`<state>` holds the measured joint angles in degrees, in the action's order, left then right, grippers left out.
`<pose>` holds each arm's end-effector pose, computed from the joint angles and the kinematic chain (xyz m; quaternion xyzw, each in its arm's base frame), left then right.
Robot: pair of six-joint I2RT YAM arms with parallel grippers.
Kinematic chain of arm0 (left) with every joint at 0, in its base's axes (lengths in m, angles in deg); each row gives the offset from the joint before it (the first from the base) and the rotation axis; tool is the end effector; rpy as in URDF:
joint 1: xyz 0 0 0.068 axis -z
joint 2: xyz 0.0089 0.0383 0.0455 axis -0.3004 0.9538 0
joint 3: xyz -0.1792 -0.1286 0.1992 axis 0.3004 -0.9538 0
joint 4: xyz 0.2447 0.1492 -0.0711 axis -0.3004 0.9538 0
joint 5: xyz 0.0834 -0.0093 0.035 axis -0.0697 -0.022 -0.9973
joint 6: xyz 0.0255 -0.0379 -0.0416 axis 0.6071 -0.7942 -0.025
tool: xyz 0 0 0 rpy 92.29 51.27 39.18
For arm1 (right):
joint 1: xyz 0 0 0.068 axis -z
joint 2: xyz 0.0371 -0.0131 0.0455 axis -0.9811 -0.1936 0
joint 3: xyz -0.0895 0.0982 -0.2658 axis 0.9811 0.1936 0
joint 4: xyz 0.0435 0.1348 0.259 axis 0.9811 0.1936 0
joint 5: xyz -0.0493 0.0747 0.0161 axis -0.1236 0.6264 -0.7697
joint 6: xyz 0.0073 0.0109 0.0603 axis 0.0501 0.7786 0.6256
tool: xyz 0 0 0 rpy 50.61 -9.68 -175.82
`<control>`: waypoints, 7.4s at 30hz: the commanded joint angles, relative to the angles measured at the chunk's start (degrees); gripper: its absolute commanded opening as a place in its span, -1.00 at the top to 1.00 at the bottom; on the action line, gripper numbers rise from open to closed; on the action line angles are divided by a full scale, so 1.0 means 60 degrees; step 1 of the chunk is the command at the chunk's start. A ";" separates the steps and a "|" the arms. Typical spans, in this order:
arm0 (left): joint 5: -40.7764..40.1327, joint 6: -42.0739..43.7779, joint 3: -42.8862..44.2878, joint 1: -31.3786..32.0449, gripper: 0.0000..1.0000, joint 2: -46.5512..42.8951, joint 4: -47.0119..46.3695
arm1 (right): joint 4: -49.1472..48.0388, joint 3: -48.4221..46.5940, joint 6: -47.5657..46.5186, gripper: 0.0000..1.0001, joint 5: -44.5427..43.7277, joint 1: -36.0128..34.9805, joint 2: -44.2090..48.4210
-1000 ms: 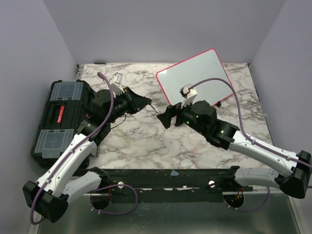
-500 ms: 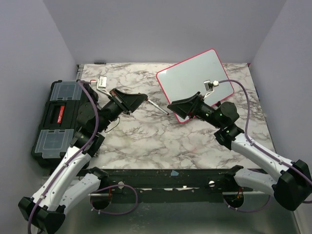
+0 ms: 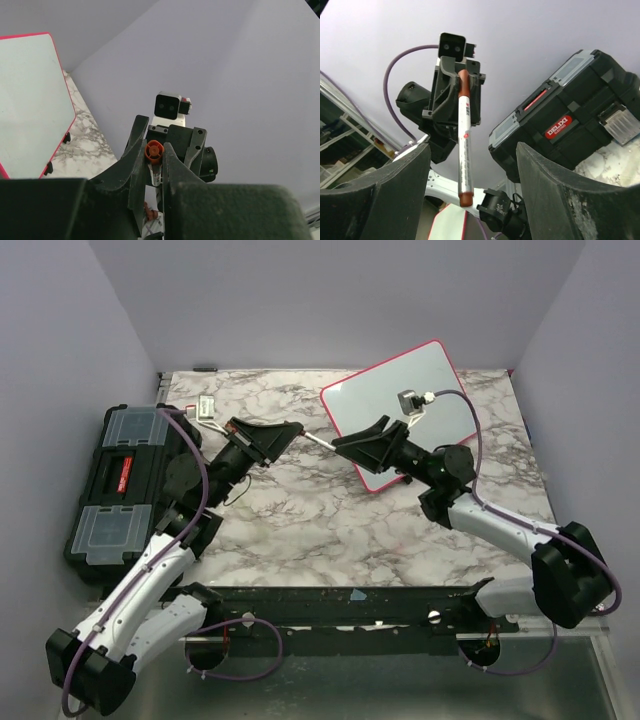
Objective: Write a sentence on the whiteboard
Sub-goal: Open the whiteboard marker at the center of the board, then place the pen cap at the center of the board.
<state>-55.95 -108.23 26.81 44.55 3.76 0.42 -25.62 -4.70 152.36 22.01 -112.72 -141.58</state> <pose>0.1915 -0.1107 0.4072 -0.0975 0.5806 -0.6318 0.5041 0.2431 0.1941 0.3428 -0.1075 0.5348 0.7236 0.4230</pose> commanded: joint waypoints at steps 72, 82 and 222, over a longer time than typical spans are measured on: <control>-0.1642 0.0105 -0.1589 0.0952 1.00 0.1739 -0.3987 | -0.0119 -0.1387 0.0279 0.30 -0.0141 -0.0160 -0.1240; -0.1681 0.0061 -0.1709 0.0964 1.00 0.1680 -0.3958 | -0.0086 -0.1311 0.0298 0.37 -0.0265 -0.0169 -0.1159; -0.7189 0.2453 0.0153 0.2554 -0.26 0.4180 0.9311 | 0.8788 -0.3181 -0.6546 0.98 -0.6396 -0.0547 0.2451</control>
<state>-89.48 -95.55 19.99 55.66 28.90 48.46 24.23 -21.48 115.72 -11.33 -116.24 -128.38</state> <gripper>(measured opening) 0.629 0.114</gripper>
